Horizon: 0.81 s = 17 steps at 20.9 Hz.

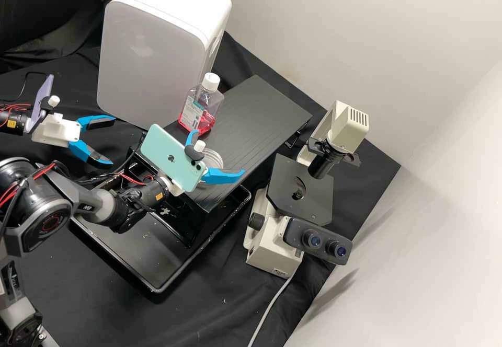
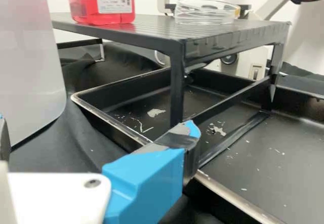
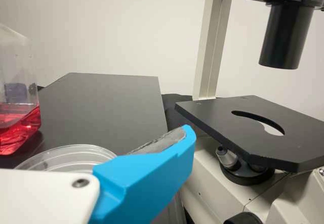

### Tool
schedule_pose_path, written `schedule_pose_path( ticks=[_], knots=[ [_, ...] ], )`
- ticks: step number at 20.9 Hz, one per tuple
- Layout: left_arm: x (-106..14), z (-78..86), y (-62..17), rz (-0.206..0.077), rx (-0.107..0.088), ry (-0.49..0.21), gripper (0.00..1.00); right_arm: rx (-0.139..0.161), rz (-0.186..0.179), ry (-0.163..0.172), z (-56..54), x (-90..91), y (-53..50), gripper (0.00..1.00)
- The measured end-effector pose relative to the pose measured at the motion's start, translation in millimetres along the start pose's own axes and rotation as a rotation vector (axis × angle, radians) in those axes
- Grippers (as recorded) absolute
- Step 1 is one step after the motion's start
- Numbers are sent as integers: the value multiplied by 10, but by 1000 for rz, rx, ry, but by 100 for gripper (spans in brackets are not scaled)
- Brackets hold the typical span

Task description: Remove the lid from the petri dish

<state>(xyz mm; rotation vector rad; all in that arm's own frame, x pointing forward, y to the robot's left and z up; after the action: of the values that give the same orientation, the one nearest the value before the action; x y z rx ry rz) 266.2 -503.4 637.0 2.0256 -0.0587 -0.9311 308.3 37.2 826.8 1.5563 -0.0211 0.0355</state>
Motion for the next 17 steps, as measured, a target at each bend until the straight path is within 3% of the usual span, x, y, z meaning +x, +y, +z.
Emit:
schedule_pose_path(
  ticks=[9, 13, 17],
  knots=[
    [17, 72, -38, -13, 3, -23, 100, 0, 0, 0, 3, -11, -3, 100],
    [17, 74, -38, -13, 3, -24, 100, -1, -5, -5, 20, -166, -15, 100],
    [17, 74, -38, -13, 3, -24, 100, -1, 5, 26, -2, -334, -48, 100]
  ],
)
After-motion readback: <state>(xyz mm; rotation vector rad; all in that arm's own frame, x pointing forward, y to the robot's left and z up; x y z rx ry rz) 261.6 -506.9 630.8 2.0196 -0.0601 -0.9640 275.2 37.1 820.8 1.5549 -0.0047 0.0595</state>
